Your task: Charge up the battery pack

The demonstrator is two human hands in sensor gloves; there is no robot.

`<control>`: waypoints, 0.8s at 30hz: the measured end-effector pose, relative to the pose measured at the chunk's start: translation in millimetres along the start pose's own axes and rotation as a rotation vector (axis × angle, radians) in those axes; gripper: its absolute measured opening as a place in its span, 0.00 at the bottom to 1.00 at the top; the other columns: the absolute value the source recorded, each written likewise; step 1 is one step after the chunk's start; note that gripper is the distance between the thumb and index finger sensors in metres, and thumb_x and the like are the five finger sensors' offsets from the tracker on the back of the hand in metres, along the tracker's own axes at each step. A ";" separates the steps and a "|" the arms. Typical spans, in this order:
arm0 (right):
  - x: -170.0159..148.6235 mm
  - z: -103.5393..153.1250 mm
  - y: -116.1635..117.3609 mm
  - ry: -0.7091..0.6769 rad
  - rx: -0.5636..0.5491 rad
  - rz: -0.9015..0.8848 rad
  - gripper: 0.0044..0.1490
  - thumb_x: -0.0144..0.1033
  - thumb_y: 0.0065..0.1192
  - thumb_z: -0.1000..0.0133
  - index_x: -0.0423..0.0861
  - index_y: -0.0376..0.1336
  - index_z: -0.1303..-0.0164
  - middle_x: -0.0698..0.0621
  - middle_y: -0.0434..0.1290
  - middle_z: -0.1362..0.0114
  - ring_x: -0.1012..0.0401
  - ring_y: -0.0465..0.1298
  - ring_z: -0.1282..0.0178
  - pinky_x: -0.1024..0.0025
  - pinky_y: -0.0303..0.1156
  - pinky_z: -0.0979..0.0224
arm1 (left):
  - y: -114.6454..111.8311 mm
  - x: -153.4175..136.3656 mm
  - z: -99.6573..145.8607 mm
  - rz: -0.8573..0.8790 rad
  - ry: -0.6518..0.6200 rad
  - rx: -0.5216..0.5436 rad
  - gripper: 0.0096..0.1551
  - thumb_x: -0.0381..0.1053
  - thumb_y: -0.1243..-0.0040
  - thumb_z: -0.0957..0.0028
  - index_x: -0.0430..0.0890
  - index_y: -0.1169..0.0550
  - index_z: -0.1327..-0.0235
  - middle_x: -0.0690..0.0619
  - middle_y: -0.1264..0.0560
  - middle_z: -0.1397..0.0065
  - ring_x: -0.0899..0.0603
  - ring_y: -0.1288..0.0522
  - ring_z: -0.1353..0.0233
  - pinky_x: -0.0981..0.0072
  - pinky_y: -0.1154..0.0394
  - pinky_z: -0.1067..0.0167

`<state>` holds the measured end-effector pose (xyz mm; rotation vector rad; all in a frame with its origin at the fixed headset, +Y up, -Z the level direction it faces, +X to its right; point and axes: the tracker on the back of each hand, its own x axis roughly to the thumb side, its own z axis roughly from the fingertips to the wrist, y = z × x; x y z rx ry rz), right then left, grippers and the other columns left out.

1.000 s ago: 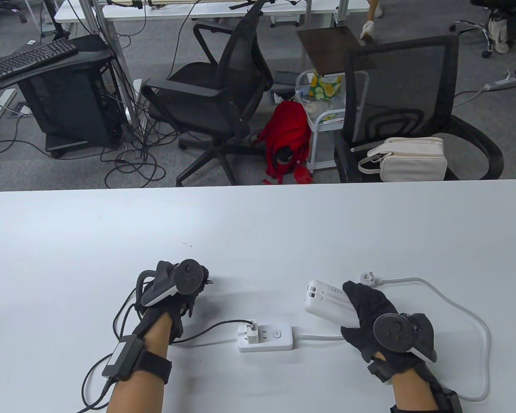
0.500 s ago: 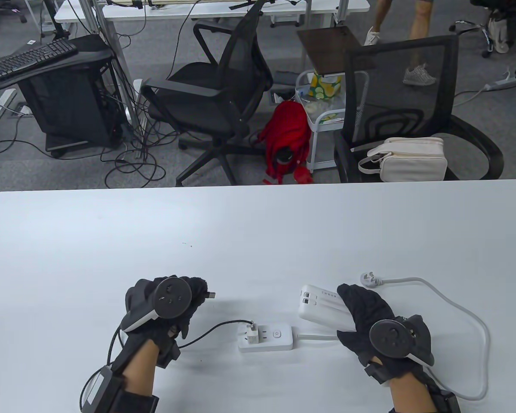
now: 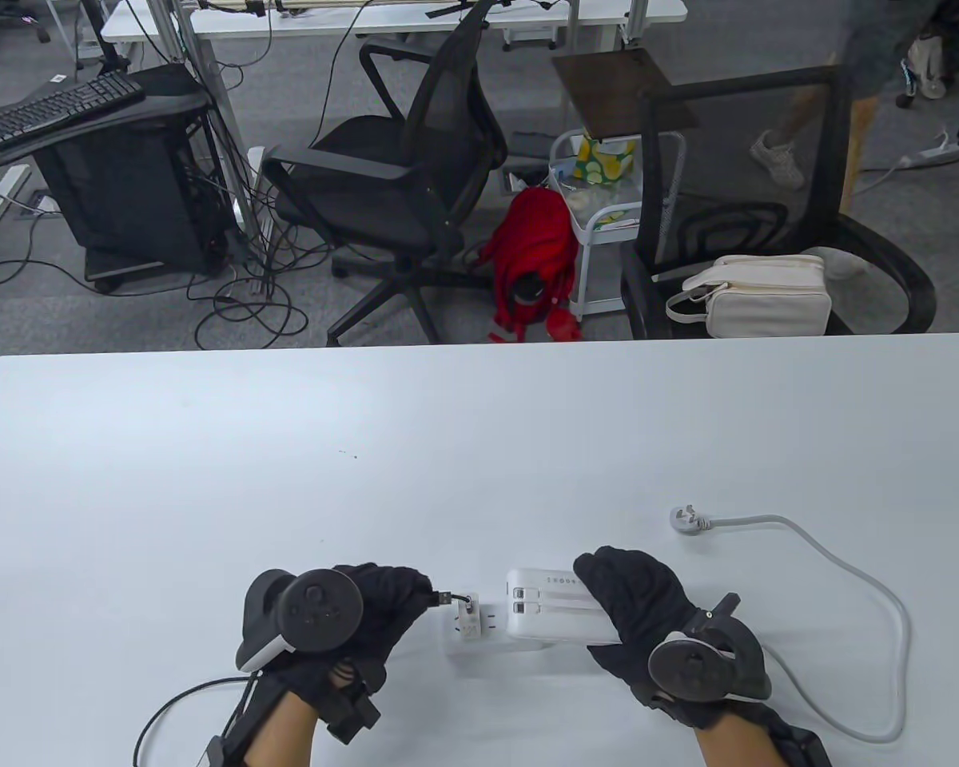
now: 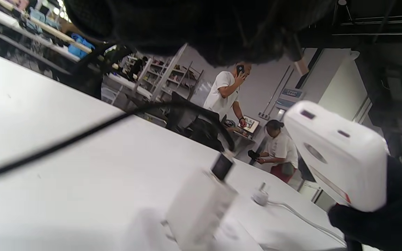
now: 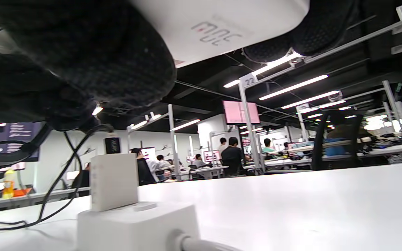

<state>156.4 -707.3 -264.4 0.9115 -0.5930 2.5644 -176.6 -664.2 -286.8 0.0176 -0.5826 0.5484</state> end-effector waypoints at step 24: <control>22.3 -1.0 3.8 -0.109 -0.030 0.053 0.73 0.67 0.77 0.82 0.53 0.50 0.27 0.49 0.52 0.23 0.45 0.60 0.23 0.42 0.63 0.24 | -13.3 15.4 -0.5 0.001 -0.029 -0.028 0.24 0.53 0.45 0.46 0.41 0.17 0.48 0.49 0.16 0.60 0.41 0.18 0.63 0.35 0.27 0.45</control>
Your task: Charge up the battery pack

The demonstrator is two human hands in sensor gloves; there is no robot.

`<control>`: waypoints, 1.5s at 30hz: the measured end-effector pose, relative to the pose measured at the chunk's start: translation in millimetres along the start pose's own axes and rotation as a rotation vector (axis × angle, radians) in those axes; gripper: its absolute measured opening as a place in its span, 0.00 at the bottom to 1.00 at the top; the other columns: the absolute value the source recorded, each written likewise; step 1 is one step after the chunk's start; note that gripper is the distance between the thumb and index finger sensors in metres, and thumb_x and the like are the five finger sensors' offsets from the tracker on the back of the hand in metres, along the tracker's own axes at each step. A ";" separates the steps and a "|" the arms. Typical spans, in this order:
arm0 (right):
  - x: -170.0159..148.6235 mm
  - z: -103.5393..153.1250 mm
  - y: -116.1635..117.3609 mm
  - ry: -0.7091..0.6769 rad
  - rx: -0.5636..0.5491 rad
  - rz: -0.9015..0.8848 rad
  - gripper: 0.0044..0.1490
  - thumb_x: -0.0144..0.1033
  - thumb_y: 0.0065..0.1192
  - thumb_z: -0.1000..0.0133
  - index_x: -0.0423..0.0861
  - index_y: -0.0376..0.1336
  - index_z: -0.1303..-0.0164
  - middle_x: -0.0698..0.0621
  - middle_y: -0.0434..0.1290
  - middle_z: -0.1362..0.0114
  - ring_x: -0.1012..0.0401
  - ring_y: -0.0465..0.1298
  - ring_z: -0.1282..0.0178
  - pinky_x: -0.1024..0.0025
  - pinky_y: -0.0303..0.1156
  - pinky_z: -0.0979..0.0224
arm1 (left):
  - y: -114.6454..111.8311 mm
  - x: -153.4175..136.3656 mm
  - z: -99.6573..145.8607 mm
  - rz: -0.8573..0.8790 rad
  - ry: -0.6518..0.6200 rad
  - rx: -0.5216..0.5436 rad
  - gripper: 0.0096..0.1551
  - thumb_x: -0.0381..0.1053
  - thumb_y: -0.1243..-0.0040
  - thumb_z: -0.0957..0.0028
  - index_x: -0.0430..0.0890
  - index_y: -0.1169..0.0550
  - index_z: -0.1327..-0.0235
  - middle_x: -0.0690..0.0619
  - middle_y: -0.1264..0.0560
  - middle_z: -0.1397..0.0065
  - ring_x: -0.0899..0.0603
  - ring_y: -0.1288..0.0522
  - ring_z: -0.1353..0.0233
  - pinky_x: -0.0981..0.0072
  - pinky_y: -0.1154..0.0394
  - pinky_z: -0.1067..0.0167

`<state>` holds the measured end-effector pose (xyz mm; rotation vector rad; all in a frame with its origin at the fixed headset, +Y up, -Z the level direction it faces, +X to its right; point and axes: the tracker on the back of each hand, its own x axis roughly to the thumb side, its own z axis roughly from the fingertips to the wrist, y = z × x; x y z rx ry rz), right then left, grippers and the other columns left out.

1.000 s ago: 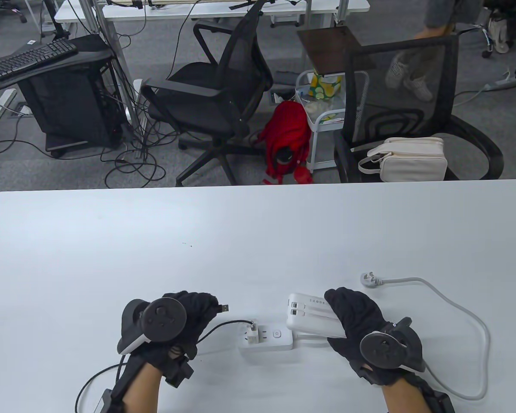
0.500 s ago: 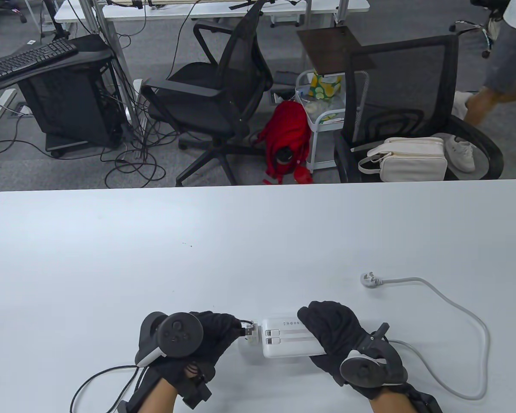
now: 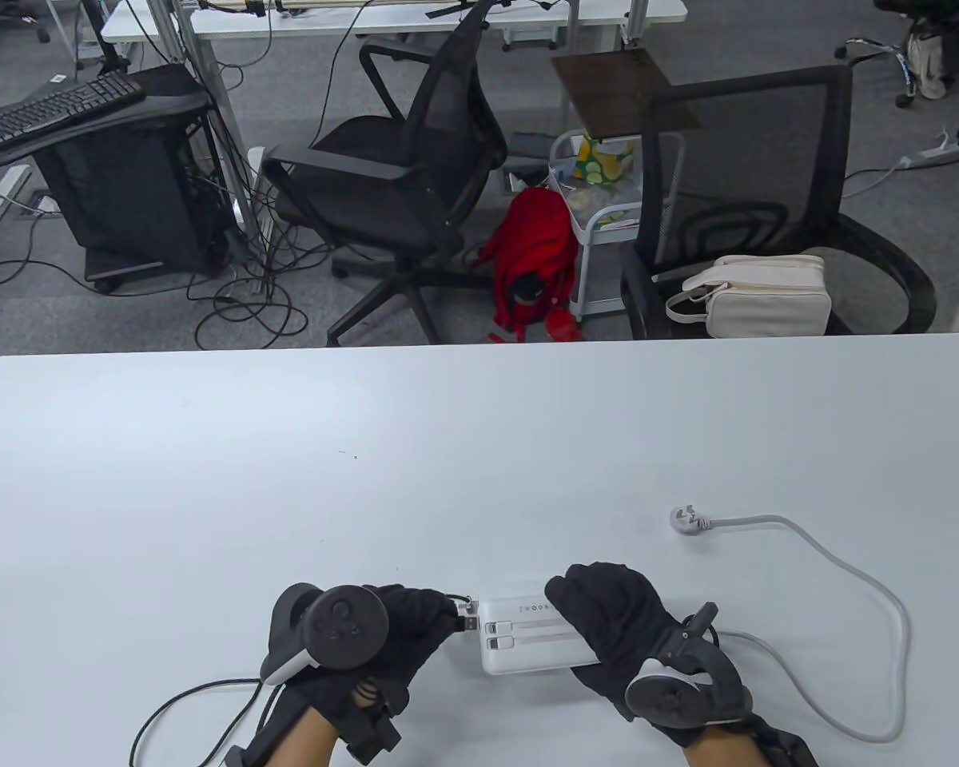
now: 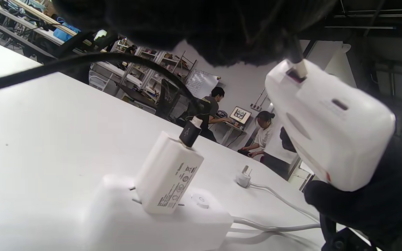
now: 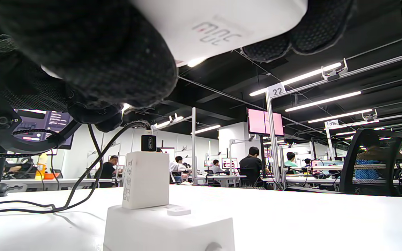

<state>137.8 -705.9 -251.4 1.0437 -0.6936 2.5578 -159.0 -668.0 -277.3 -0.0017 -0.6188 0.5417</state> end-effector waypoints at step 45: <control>12.1 -1.4 5.2 -0.033 0.014 0.000 0.71 0.65 0.78 0.81 0.52 0.51 0.28 0.48 0.53 0.23 0.43 0.59 0.24 0.39 0.62 0.26 | -11.6 7.2 -3.7 -0.049 0.015 -0.062 0.23 0.52 0.44 0.45 0.41 0.18 0.46 0.47 0.16 0.57 0.40 0.18 0.60 0.33 0.28 0.41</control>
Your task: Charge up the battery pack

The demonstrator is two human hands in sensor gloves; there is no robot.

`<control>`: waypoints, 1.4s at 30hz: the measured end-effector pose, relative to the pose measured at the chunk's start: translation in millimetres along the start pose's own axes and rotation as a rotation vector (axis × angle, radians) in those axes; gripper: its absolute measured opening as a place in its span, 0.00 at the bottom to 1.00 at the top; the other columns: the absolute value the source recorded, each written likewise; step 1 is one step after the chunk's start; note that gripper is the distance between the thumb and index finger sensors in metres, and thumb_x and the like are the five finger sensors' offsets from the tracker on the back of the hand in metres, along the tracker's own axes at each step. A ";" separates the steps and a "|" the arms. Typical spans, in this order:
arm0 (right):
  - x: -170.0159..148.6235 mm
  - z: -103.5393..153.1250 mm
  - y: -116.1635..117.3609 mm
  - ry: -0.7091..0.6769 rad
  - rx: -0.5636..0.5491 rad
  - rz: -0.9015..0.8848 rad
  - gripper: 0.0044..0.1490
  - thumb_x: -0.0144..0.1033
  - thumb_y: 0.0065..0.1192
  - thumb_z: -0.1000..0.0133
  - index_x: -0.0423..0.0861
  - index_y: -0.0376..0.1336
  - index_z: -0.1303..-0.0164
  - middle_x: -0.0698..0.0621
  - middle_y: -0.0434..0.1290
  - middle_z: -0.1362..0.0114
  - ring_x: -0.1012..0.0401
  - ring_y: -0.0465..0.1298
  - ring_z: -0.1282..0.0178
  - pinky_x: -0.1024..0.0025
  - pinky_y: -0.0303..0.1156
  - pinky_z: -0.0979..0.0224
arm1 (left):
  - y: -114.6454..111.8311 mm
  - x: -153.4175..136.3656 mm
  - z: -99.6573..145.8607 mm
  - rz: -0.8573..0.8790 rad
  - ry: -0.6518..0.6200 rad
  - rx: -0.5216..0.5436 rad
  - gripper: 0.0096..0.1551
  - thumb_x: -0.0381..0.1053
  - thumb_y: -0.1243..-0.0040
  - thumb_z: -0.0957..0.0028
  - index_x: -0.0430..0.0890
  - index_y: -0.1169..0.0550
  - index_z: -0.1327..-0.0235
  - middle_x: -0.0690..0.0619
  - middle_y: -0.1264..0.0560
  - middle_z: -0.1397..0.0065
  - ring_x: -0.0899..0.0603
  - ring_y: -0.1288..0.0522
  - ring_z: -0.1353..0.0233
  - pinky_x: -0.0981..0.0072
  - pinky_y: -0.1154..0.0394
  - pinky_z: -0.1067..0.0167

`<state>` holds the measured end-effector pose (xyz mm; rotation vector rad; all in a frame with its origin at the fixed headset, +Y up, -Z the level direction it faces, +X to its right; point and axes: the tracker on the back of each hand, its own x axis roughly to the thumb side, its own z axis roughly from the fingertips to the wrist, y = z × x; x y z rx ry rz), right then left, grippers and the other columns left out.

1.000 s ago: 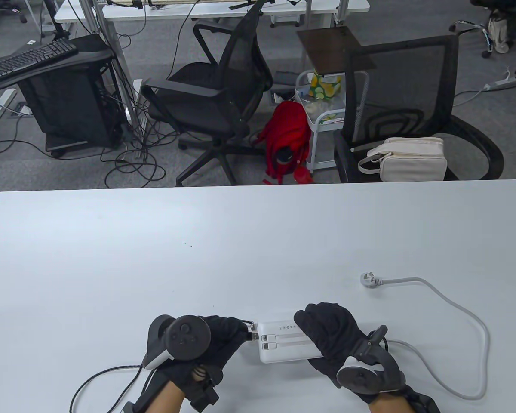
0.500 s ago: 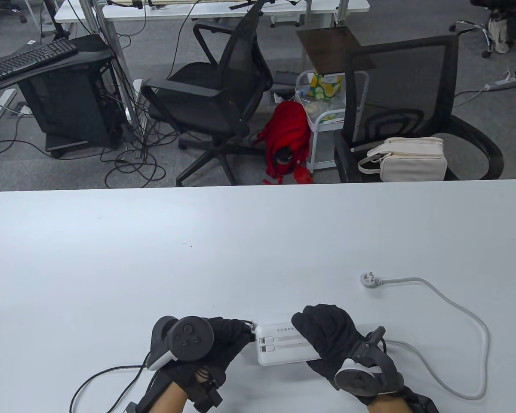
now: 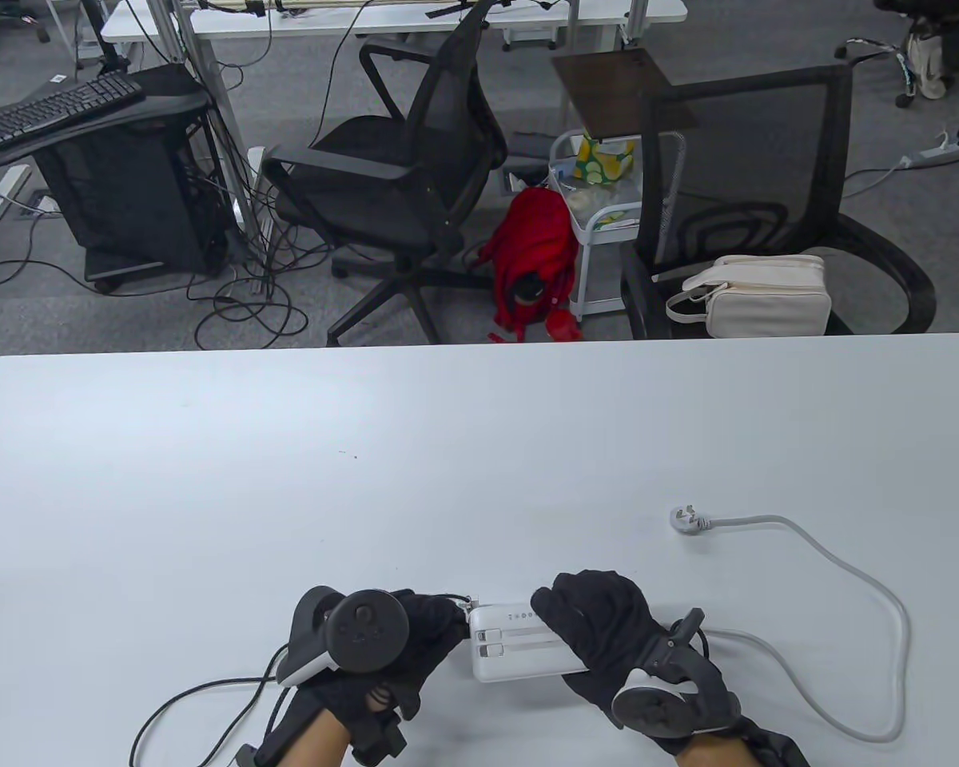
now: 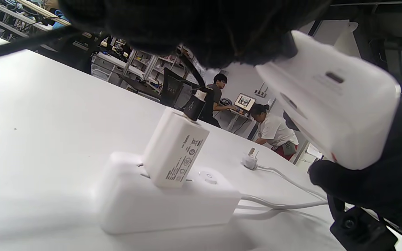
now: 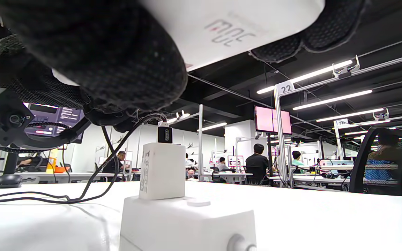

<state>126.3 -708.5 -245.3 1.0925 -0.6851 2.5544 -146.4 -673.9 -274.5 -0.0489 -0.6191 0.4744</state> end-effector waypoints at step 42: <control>-92.1 -84.0 -3.4 0.221 0.236 0.083 0.58 0.70 0.67 0.63 0.56 0.50 0.26 0.47 0.51 0.21 0.43 0.58 0.22 0.42 0.60 0.23 | 49.2 -15.0 40.0 -0.285 0.056 0.284 0.36 0.62 0.45 0.45 0.52 0.30 0.23 0.42 0.31 0.20 0.30 0.31 0.22 0.27 0.39 0.30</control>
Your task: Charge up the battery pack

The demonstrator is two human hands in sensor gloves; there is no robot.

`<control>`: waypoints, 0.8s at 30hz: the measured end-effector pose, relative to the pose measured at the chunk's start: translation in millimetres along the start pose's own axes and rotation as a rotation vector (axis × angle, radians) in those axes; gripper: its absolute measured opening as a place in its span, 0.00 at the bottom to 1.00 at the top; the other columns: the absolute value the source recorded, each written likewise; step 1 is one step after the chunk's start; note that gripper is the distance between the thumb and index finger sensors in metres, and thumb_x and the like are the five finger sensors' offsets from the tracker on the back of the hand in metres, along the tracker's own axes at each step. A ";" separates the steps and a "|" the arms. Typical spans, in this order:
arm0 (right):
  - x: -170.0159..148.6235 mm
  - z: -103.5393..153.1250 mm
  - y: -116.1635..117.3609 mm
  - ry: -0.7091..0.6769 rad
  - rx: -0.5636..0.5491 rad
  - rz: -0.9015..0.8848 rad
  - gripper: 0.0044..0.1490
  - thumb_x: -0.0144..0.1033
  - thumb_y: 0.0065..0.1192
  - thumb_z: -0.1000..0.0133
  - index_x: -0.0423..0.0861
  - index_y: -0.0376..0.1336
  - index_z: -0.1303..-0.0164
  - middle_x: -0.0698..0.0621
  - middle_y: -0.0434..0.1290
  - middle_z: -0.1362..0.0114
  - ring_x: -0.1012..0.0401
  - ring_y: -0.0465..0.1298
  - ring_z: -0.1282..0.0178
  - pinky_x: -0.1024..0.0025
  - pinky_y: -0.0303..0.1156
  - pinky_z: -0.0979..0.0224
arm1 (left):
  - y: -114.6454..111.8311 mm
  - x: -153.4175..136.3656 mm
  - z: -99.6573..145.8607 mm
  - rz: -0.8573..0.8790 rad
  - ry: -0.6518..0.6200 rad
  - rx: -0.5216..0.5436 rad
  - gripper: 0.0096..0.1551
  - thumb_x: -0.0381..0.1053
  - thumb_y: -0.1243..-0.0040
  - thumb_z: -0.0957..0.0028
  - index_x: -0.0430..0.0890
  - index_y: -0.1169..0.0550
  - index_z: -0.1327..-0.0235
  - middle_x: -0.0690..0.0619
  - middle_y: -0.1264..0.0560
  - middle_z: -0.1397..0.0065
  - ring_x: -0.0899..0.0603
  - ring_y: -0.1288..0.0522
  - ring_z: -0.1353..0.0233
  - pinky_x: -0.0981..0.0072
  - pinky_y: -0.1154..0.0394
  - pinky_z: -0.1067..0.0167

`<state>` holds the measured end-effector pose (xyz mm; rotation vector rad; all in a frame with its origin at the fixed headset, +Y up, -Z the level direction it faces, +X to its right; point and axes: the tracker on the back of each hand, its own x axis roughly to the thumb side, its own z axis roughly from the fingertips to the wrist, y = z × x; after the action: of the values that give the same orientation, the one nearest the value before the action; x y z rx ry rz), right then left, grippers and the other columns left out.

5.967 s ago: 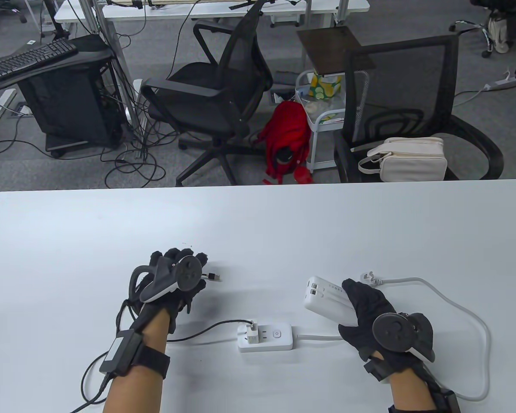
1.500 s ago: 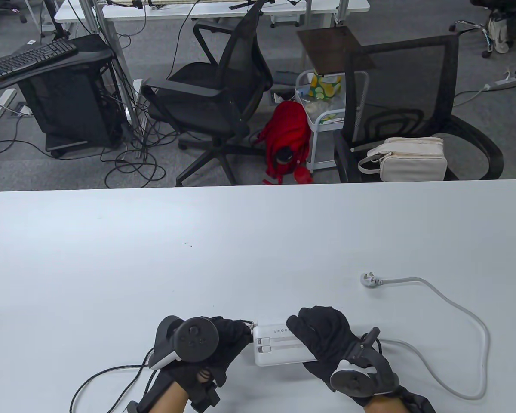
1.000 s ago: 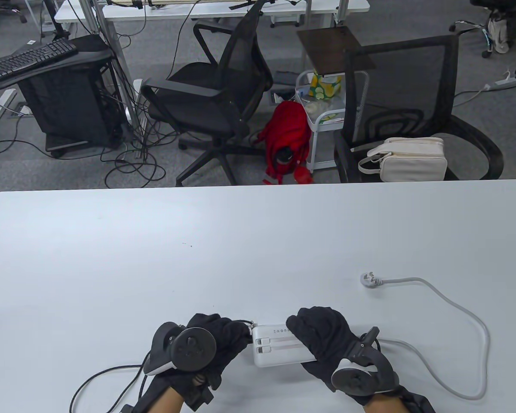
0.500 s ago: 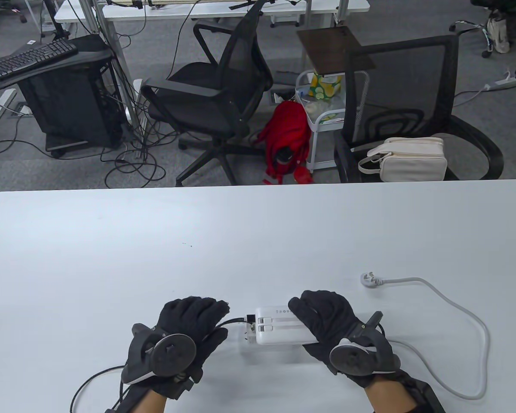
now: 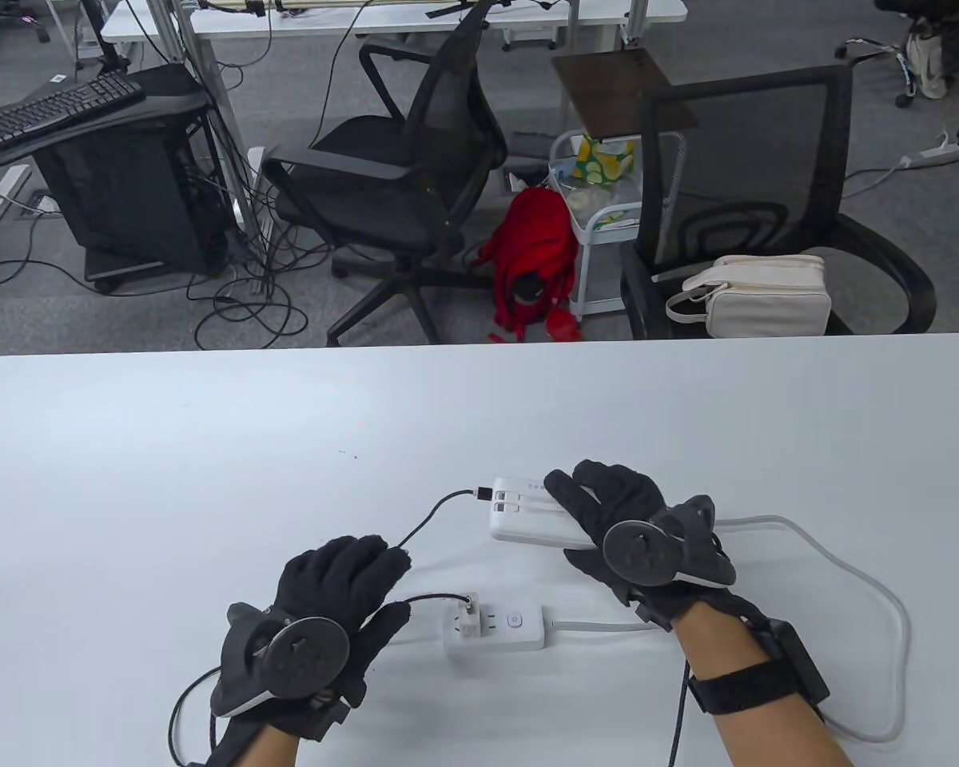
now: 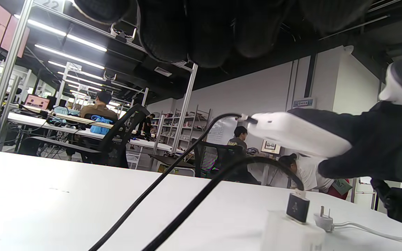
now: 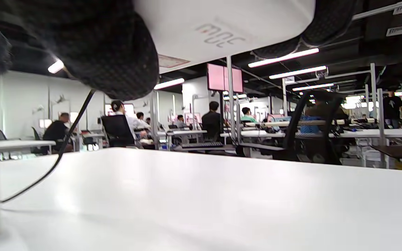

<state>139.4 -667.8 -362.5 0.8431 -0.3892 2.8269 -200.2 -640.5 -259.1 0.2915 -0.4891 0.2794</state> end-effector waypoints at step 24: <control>-65.7 -59.3 96.5 0.222 0.296 0.149 0.52 0.70 0.65 0.62 0.67 0.49 0.29 0.48 0.50 0.22 0.45 0.58 0.22 0.44 0.59 0.21 | -2.4 6.1 -0.4 -0.009 -0.009 -0.014 0.36 0.63 0.46 0.45 0.52 0.29 0.23 0.42 0.32 0.19 0.30 0.31 0.21 0.27 0.39 0.30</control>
<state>141.0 -747.7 -466.1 0.5552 -0.0004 3.1241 -194.1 -641.4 -256.9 0.2812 -0.4982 0.2664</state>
